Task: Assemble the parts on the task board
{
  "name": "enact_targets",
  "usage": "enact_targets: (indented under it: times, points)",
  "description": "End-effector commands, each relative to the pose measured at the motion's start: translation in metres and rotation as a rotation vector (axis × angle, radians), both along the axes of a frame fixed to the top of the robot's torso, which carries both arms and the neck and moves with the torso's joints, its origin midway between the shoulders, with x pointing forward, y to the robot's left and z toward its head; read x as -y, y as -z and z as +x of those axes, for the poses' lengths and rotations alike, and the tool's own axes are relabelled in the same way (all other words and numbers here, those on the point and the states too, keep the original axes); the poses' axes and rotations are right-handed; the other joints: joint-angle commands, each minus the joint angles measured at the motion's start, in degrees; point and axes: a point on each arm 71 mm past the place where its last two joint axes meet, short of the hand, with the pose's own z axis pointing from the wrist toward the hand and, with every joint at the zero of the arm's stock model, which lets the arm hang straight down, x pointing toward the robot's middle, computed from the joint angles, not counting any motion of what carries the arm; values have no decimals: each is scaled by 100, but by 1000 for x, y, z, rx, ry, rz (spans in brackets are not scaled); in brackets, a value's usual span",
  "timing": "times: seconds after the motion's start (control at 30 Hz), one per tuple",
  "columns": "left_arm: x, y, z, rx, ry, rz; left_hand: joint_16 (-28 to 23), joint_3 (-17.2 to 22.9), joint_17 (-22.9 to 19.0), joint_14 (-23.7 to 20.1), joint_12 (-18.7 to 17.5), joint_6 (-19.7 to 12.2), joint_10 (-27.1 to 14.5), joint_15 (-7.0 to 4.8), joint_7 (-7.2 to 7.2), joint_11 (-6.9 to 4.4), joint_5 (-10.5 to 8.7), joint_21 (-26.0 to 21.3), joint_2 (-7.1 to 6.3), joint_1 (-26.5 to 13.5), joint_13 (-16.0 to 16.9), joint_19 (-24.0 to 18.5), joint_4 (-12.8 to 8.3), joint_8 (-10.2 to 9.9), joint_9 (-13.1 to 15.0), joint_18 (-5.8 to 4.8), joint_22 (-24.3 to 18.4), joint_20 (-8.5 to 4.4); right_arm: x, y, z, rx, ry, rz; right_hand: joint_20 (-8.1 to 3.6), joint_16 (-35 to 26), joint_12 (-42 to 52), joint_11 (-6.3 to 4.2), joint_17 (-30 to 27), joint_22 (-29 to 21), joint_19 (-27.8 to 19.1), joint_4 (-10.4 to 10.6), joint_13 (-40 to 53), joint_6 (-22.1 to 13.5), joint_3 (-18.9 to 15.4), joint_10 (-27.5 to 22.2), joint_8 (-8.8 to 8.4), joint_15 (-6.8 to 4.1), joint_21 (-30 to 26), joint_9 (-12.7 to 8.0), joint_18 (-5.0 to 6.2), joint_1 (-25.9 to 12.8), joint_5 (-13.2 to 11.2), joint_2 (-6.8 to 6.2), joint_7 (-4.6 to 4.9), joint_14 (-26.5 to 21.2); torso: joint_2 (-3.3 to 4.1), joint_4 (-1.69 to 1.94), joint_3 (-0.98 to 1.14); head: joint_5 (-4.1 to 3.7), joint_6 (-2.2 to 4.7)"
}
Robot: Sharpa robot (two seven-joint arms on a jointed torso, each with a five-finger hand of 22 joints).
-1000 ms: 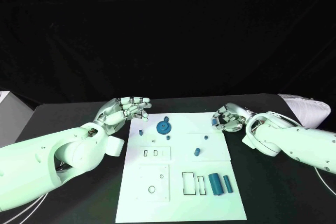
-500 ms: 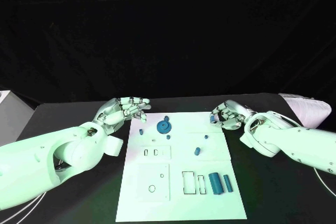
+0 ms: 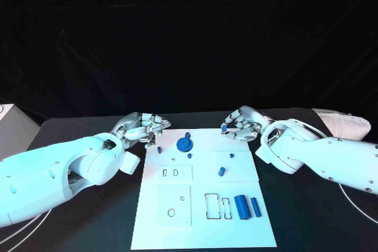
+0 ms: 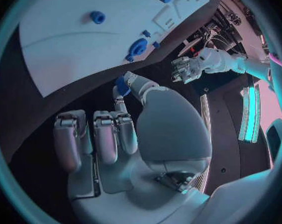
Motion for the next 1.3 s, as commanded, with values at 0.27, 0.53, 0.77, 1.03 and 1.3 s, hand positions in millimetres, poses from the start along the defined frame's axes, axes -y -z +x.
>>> enact_targets:
  times: [0.27,0.53,0.77,1.03,1.3]
  points:
    - [30,-12,15,-83,88,352,318,-186,612,275,1075,-164,231,-26,-16,-11,-4,357,-61,-342,1022,400,460,284,331,-168,665,-18,-53,6,-11,-97,-40,-47,-39,16,37,-30,1497,1443,551,16,1509,11,-11,592,40,-36,16,7,-60,-42,4,-17,-27,605,-127,12,-16,58,-81]
    - [44,-14,20,-135,100,446,315,-403,658,292,1120,-96,172,-128,-166,-132,7,367,-39,-383,1008,374,811,822,919,-163,668,-90,-83,14,-16,-147,-65,-99,-45,10,37,-31,1478,1425,537,62,1509,-5,-31,592,53,-38,-6,10,-54,-123,35,-32,-26,600,-166,12,-26,36,-126]
    - [55,-10,20,-177,124,532,268,-631,603,267,1020,-262,73,-121,-153,-119,15,355,-3,-643,864,354,861,910,1179,-161,652,-101,-98,19,-18,-157,-67,-122,-46,5,37,-31,1463,1420,533,73,1509,-10,-38,592,56,-38,-14,11,-52,-143,40,-40,-27,596,-155,23,-22,68,-139]
    - [59,-7,21,-190,127,583,229,-740,543,240,934,-301,-6,-114,-150,-112,17,317,24,-764,744,297,863,915,1254,-144,571,-95,-108,22,-22,-163,-87,-125,-47,3,37,-34,1458,1414,529,77,1509,-8,-39,592,61,-38,-20,12,-50,-150,49,-41,-30,595,-137,8,-24,81,-159]
    - [58,-7,20,-192,132,594,226,-743,537,237,931,-304,-9,-114,-150,-112,19,314,29,-766,740,292,861,915,1258,-143,564,-95,-121,34,-32,-158,-132,-132,-47,3,37,-35,1459,1412,528,78,1509,-8,-37,592,63,-39,-23,13,-49,-151,54,-40,-31,595,-133,20,-16,109,-236]
